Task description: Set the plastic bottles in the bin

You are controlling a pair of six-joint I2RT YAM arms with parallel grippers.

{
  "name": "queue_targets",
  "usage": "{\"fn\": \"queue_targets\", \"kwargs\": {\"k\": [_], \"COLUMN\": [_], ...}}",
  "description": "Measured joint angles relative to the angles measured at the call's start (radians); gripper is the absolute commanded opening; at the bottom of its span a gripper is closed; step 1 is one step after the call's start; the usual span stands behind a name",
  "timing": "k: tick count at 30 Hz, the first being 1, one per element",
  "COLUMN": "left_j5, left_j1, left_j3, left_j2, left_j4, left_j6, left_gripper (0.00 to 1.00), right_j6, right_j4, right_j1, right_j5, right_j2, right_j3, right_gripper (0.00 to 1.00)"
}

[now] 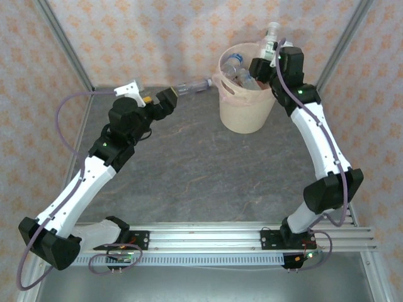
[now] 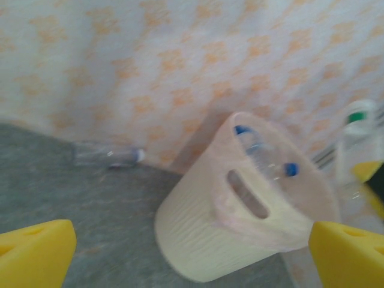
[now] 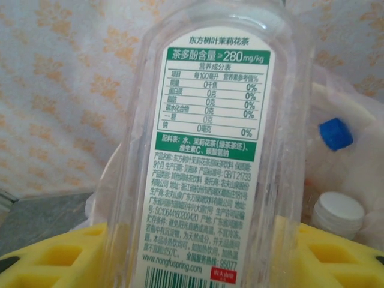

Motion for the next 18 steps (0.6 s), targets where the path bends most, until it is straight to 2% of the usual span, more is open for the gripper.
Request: {"fn": "queue_targets", "kwargs": {"k": [4, 8, 10, 18], "left_j5": [-0.050, -0.077, -0.077, -0.069], "left_j1": [0.000, 0.002, 0.003, 0.037], "left_j3": [-0.014, -0.014, -0.014, -0.007], "left_j2": [0.000, 0.002, 0.008, 0.101], "left_j4": [-0.057, -0.076, -0.083, -0.106], "left_j6": [0.003, 0.003, 0.004, 0.007], "left_gripper": [1.00, 1.00, 1.00, 1.00], "right_j6": [0.008, 0.012, 0.013, 0.016], "right_j4": [-0.077, -0.137, -0.159, -0.156], "right_j1": [0.000, 0.000, 0.000, 0.000], "right_j5": [0.034, 0.054, 0.064, 0.069], "right_j2": [0.106, 0.196, 0.233, 0.242], "right_j3": [0.127, 0.216, 0.260, 0.278], "right_gripper": [0.71, 0.88, 0.92, 0.97]}}
